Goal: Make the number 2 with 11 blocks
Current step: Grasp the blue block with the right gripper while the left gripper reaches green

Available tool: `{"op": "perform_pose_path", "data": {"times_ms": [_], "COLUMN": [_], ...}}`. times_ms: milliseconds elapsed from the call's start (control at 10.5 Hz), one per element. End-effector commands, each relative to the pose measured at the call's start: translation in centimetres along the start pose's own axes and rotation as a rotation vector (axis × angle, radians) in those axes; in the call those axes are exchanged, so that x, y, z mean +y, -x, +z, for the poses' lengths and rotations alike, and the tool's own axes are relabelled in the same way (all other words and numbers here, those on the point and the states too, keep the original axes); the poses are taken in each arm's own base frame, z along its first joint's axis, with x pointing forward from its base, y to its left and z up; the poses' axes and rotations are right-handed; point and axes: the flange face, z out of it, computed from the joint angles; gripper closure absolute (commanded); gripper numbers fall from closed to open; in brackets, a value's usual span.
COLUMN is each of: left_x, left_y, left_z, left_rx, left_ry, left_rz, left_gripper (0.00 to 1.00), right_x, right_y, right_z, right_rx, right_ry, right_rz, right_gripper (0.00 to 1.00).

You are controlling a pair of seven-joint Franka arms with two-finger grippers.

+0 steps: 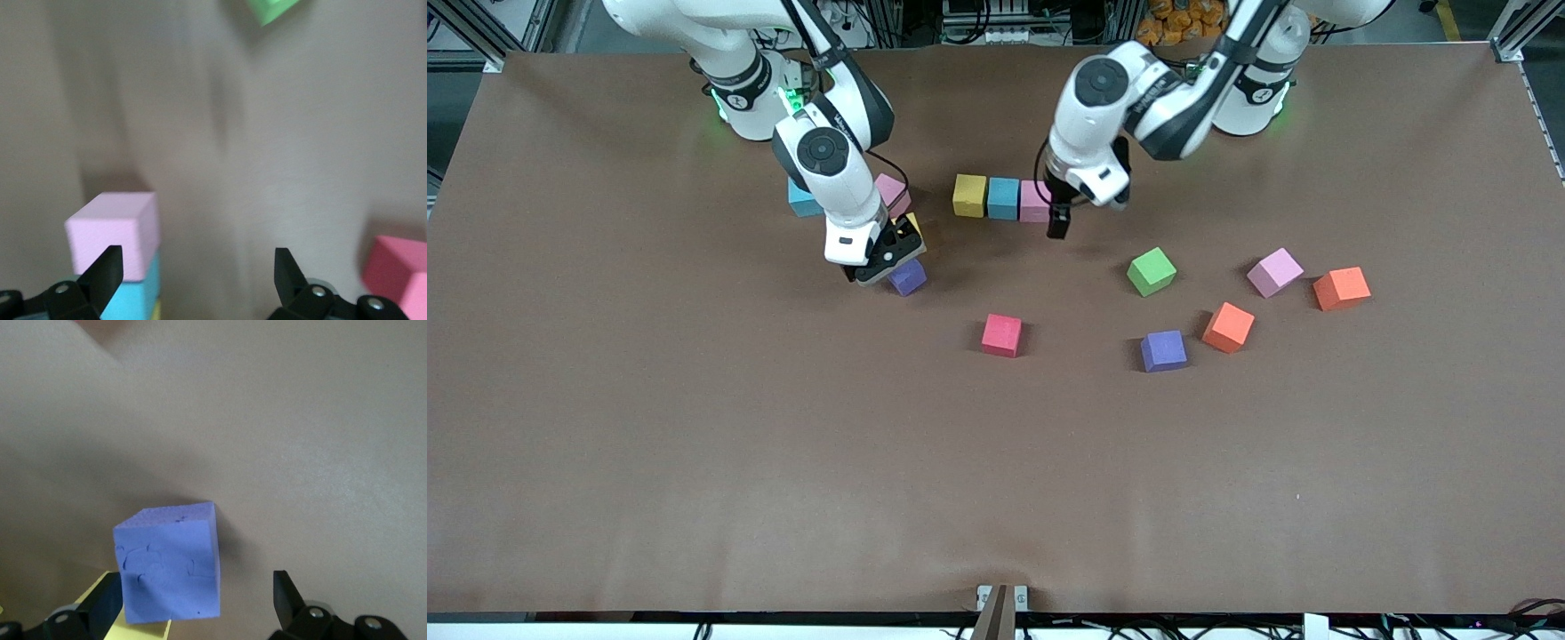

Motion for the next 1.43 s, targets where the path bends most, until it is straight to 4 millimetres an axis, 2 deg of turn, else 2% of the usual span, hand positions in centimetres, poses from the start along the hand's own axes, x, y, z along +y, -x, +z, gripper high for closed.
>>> {"op": "perform_pose_path", "data": {"times_ms": [0,191,287,478,574,670,765,1148,1339], "left_x": [4.7,8.4,9.4,10.5,10.2,9.0,8.6,8.6,8.5], "left_y": [-3.6,-7.0,-8.8,-13.0,-14.5,-15.3,-15.7,-16.9,-16.9], "left_z": [-2.1,-2.2,-1.8,-1.0,-0.6,0.6,1.1,2.9,3.5], "left_rx": [0.01,0.019,0.02,0.027,0.027,0.026,0.043,0.06,0.058], "left_ry": [0.004,-0.047,-0.068,-0.123,-0.176,-0.219,-0.233,-0.242,-0.242], "left_rz": [0.135,0.24,0.29,0.437,0.507,0.564,0.583,0.592,0.597], "left_gripper": [0.0,0.0,0.0,0.0,0.0,0.0,0.0,0.0,0.0], "right_x": [-1.9,-2.2,-2.3,-2.3,-2.3,-2.4,-2.3,-2.4,-2.4], "right_y": [-0.4,-0.4,-0.3,-0.3,-0.3,-0.3,-0.2,-0.3,-0.3], "right_z": [1.8,1.9,2.0,2.2,2.2,2.3,2.7,4.1,4.2], "right_rx": [0.02,0.02,0.017,0.014,0.015,0.014,0.017,0.009,0.008], "right_ry": [-0.01,-0.012,-0.012,-0.012,-0.011,-0.012,-0.012,-0.008,-0.007], "right_rz": [0.022,0.02,0.018,0.018,0.017,0.016,0.016,-0.016,-0.016], "right_gripper": [0.0,0.0,0.0,0.0,0.0,0.0,0.0,0.0,0.18]}}
